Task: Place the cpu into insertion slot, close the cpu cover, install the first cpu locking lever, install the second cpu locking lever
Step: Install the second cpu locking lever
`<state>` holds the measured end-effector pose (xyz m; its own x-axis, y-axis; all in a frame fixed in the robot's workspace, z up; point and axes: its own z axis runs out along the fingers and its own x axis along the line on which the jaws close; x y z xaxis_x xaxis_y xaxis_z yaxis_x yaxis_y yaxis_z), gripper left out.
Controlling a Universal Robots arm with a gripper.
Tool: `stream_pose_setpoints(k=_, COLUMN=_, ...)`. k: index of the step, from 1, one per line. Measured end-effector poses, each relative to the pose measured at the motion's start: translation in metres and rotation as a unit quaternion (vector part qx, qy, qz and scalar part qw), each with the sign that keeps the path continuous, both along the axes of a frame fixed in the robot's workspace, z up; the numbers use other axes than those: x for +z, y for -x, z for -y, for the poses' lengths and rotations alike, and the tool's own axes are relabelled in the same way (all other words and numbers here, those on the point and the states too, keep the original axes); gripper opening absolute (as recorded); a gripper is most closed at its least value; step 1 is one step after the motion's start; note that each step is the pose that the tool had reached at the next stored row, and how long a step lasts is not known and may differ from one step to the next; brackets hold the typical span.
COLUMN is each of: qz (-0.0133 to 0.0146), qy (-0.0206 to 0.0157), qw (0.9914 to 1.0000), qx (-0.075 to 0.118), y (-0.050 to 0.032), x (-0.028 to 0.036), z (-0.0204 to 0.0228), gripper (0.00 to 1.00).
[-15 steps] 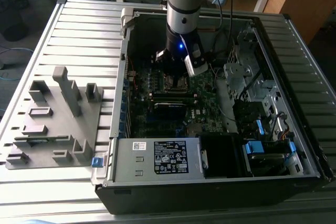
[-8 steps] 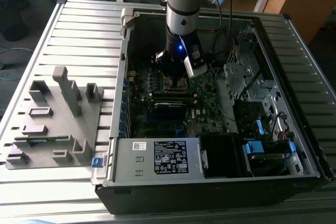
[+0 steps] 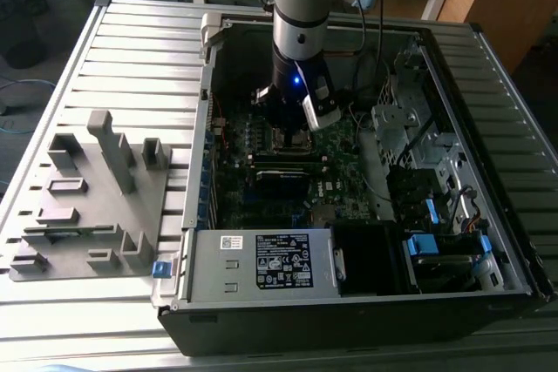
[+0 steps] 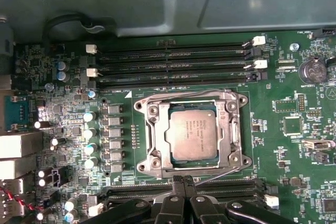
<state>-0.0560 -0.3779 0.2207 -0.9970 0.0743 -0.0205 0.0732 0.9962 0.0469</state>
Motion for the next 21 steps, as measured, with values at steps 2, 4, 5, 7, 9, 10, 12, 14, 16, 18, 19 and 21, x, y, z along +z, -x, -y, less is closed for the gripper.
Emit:
stream_pose_setpoints(k=2, qz=0.0000, qy=0.0000, qw=1.00000, qx=0.000, y=0.0016, x=-0.0005, z=0.0000, gripper=0.11)
stream_pose_setpoints(k=4, qz=0.0000, qy=-0.0001, qw=1.00000, qx=0.000, y=0.0036, x=-0.0010, z=0.0000, gripper=0.11)
stream_pose_setpoints(k=5, qz=0.0000, qy=0.0000, qw=1.00000, qx=0.000, y=0.0047, x=-0.0013, z=0.0000, gripper=0.11)
stream_pose_setpoints(k=7, qz=0.0000, qy=0.0000, qw=1.00000, qx=0.000, y=0.0073, x=-0.0019, z=0.0000, gripper=0.11)
stream_pose_setpoints(k=9, qz=0.0000, qy=0.0003, qw=1.00000, qx=0.000, y=0.0090, x=-0.0031, z=0.0000, gripper=0.11)
stream_pose_setpoints(k=10, qz=0.0000, qy=0.0004, qw=1.00000, qx=0.000, y=0.0097, x=-0.0036, z=0.0000, gripper=0.11)
stream_pose_setpoints(k=12, qz=0.0000, qy=0.0006, qw=1.00000, qx=0.000, y=0.0111, x=-0.0046, z=0.0000, gripper=0.11)
stream_pose_setpoints(k=14, qz=0.0000, qy=0.0007, qw=1.00000, qx=0.000, y=0.0128, x=-0.0056, z=0.0000, gripper=0.11)
stream_pose_setpoints(k=16, qz=0.0000, qy=0.0008, qw=1.00000, qx=0.000, y=0.0146, x=-0.0064, z=0.0000, gripper=0.11)
stream_pose_setpoints(k=18, qz=0.0000, qy=0.0009, qw=1.00000, qx=0.000, y=0.0157, x=-0.0067, z=0.0000, gripper=0.11)
stream_pose_setpoints(k=19, qz=0.0000, qy=0.0009, qw=1.00000, qx=0.000, y=0.0161, x=-0.0068, z=0.0000, gripper=0.11)
stream_pose_setpoints(k=21, qz=0.0001, qy=0.0009, qw=1.00000, qx=0.000, y=0.0167, x=-0.0068, z=0.0000, gripper=0.11)
